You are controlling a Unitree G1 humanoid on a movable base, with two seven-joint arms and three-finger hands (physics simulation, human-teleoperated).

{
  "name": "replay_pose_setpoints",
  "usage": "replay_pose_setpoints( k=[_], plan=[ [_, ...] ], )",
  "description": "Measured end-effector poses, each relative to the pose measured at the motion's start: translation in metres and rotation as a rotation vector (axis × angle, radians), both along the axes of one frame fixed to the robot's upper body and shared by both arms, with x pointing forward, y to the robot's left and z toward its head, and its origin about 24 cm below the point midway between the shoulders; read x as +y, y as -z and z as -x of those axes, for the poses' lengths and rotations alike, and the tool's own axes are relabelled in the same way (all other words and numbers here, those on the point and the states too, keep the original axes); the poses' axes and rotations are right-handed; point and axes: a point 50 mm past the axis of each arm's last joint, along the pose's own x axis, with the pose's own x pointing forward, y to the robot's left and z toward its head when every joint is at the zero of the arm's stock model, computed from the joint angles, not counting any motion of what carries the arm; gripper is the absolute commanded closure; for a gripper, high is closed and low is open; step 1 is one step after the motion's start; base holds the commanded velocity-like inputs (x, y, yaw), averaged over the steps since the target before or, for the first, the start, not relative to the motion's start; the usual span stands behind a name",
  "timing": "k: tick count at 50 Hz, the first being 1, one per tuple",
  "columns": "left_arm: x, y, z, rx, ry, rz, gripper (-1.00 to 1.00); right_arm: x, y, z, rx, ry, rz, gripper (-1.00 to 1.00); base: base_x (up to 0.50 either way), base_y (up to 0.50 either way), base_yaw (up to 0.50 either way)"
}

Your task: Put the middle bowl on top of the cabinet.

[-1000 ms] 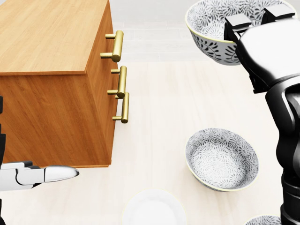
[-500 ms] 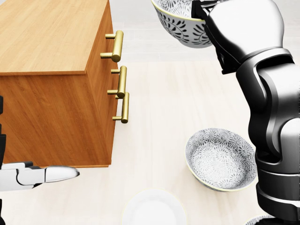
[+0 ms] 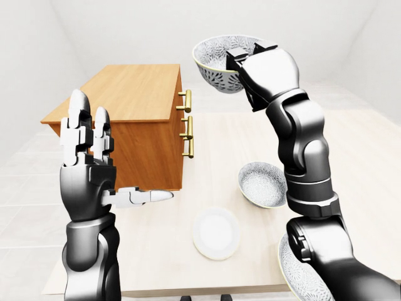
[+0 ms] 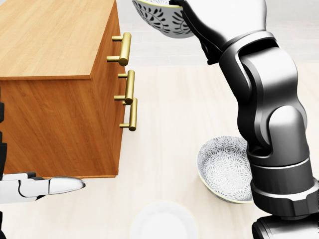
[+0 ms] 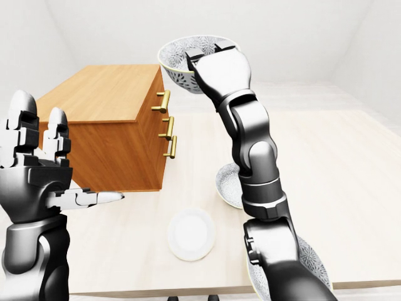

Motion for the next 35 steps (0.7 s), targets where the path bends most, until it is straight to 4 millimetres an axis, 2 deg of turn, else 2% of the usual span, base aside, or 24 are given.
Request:
replay_pose_setpoints(
  k=[35],
  plan=[
    [-0.001, 0.002, 0.0, 0.011, 0.012, -0.007, -1.0, 0.043, -0.04, -0.016, -0.044, -0.093, 0.049, 1.0, 0.0, 0.0, 0.0]
  ],
)
